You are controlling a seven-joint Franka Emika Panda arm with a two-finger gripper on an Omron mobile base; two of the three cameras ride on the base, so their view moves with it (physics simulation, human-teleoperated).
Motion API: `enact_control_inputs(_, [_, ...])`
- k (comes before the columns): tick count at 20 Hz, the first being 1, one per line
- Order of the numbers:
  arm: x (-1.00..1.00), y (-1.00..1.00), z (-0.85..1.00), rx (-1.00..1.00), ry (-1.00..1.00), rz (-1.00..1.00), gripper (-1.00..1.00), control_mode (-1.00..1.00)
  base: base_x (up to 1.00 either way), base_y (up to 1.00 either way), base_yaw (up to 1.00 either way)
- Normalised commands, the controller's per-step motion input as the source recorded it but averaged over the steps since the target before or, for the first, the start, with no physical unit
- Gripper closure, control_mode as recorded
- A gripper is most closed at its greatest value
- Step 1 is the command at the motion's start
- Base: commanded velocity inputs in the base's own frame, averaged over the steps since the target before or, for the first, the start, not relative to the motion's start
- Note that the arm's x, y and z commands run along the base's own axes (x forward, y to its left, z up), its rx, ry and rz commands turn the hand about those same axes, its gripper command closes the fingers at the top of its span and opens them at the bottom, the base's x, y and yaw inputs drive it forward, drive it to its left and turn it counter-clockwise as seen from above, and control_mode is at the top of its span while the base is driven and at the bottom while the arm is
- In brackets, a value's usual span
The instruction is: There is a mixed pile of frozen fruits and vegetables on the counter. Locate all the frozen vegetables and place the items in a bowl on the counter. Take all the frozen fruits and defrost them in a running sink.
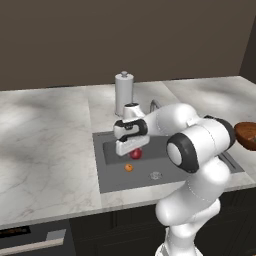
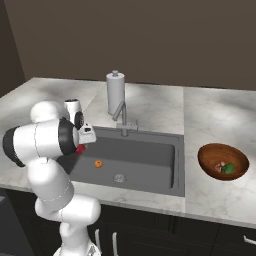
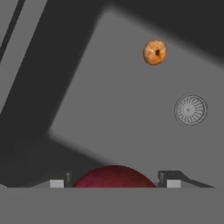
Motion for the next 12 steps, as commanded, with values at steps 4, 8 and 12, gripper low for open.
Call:
enact_control_inputs(4, [0.35, -0.36, -0.53, 0.0, -0.03, 0.0, 1.0, -1.0, 0.0, 0.0, 0.0])
enact_control_inputs(8, [0.23, -0.36, -0.49, 0.0, -0.04, 0.0, 1.0, -1.0, 0.0, 0.0, 0.0])
enact_control_inputs(12, [0.18, -0.28, -0.49, 0.0, -0.06, 0.0, 1.0, -1.0, 0.0, 0.0, 0.0])
